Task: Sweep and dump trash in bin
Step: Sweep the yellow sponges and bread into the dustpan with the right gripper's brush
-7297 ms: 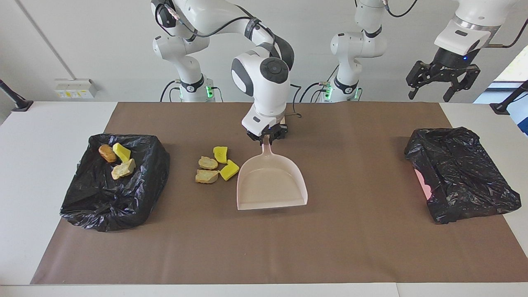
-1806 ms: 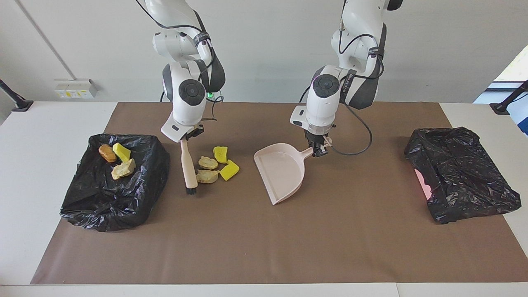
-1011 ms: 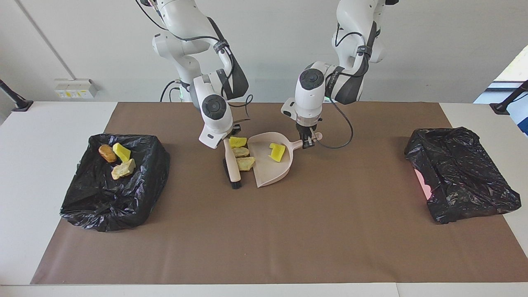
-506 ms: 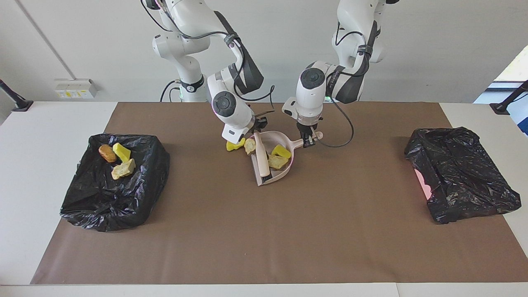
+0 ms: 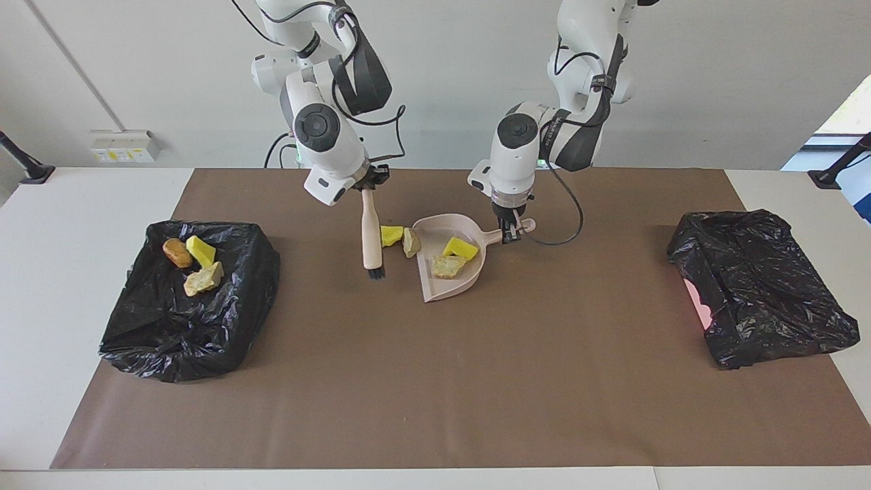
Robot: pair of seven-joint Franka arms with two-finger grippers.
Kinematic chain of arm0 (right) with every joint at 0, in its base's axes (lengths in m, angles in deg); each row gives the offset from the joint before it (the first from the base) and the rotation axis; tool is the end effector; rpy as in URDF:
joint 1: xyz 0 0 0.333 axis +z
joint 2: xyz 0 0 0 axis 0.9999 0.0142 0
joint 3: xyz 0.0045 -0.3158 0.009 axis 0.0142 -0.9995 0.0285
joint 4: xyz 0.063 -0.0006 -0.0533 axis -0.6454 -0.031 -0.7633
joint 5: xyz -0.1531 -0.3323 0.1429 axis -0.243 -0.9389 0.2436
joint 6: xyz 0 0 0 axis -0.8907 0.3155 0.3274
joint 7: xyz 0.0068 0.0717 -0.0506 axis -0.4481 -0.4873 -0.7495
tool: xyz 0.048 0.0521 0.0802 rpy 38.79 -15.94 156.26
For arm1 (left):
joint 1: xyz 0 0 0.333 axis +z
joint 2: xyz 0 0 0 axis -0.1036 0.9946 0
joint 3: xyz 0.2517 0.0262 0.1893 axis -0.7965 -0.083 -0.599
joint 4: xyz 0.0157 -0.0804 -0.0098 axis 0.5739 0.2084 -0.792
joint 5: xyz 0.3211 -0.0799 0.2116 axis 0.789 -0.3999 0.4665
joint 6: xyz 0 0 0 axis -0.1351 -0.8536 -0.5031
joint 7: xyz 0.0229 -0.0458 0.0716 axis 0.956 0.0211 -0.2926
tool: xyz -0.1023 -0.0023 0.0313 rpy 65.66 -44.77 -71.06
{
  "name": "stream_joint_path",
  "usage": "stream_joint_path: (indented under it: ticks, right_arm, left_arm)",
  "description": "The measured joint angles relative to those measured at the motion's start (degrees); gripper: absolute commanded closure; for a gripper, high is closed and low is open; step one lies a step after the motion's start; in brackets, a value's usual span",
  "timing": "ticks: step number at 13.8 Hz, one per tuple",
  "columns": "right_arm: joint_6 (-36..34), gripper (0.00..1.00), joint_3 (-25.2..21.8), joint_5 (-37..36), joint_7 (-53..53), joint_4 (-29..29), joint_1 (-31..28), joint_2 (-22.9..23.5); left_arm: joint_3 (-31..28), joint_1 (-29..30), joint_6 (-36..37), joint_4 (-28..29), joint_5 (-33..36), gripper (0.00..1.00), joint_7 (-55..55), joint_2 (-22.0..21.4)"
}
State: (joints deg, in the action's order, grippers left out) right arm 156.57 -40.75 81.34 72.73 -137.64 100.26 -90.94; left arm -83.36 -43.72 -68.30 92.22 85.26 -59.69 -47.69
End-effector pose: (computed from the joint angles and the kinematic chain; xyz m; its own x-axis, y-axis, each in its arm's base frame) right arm 0.4467 0.1835 0.4279 0.8800 0.1004 -0.4642 0.0878 -0.9949 -0.0487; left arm 0.4438 -0.3181 0.3605 0.0544 -0.9927 -0.1079 -0.9972 -0.0596 0.0450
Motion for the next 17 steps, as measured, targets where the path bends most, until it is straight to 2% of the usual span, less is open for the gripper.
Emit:
stream_joint_path:
  ticks: [3,5,7,10,13,17]
  right_arm:
    - [2.96,1.00,0.30,-2.28,-2.11,-12.40,1.63,-6.59]
    - [6.36,1.00,0.37,-2.39,-3.69,-17.14,2.89,-8.16]
    - [9.60,1.00,0.45,-2.31,-3.95,-19.43,3.55,-7.79]
    - [16.35,1.00,0.48,1.60,-3.86,-20.47,5.62,-4.28]
    - [25.13,1.00,0.62,10.88,-3.96,-19.51,11.13,0.06]
    - [28.89,1.00,0.81,20.05,-3.96,-15.85,16.83,2.12]
  left_arm:
    - [0.14,-0.04,-0.08,1.76,1.16,1.00,-0.40,-1.14]
    - [0.20,-0.05,-0.14,2.70,2.05,1.00,-0.50,-1.77]
    - [0.24,-0.10,-0.26,3.53,2.32,1.00,-0.55,-2.29]
    - [0.26,-0.11,-0.43,3.94,2.42,1.00,-0.59,-2.53]
    - [0.25,-0.11,-0.58,3.99,2.53,1.00,-0.61,-2.55]
    - [0.15,-0.11,-0.66,4.03,2.54,1.00,-0.64,-2.56]
